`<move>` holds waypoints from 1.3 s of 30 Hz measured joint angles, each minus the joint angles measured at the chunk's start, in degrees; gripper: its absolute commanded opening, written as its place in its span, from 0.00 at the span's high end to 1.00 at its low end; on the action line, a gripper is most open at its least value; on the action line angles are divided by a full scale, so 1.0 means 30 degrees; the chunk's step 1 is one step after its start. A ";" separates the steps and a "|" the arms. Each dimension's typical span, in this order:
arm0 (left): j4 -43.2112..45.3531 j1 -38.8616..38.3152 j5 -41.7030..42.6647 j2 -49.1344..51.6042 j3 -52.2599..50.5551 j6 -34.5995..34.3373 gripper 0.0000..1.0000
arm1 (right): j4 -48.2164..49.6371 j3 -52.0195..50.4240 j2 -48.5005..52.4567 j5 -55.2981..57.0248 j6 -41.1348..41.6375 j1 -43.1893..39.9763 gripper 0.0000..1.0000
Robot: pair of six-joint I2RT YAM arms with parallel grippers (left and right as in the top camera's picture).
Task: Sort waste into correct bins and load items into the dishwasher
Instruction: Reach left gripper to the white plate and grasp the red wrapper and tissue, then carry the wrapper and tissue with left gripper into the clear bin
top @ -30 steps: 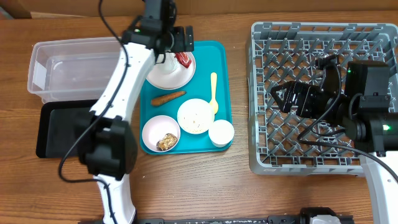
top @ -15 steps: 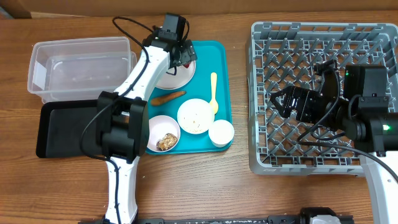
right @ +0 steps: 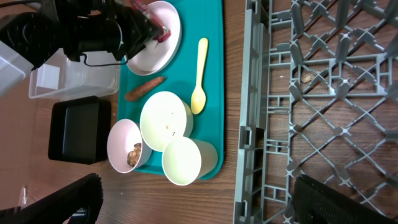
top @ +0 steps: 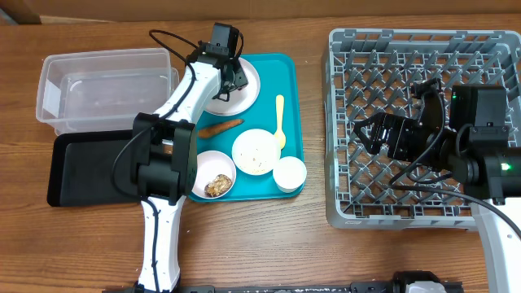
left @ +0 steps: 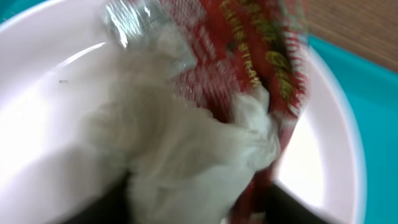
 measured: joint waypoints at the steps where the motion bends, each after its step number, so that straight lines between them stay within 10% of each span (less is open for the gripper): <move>1: -0.0058 0.0015 0.0080 0.0000 0.0007 0.0066 0.82 | 0.0007 -0.0007 0.0000 0.0007 0.0007 -0.0007 0.00; 2: -0.0073 0.0015 0.0153 0.0000 0.0007 0.0182 0.96 | 0.0000 0.0000 0.0000 0.0000 0.0000 -0.0007 0.00; 16: -0.3796 0.0007 0.2244 0.0015 0.1843 0.1617 0.96 | 0.0102 -0.0007 0.0000 0.0000 0.0000 -0.0007 0.00; 27: -1.4600 0.0517 0.3045 -0.0182 1.3121 0.3381 0.96 | 0.0138 0.0000 0.0000 0.0000 0.0000 0.0000 0.00; 39: -1.8469 0.6951 0.2426 -0.0809 1.4324 0.3002 0.92 | 0.0903 0.0000 0.0000 0.0000 0.0000 -0.0007 0.00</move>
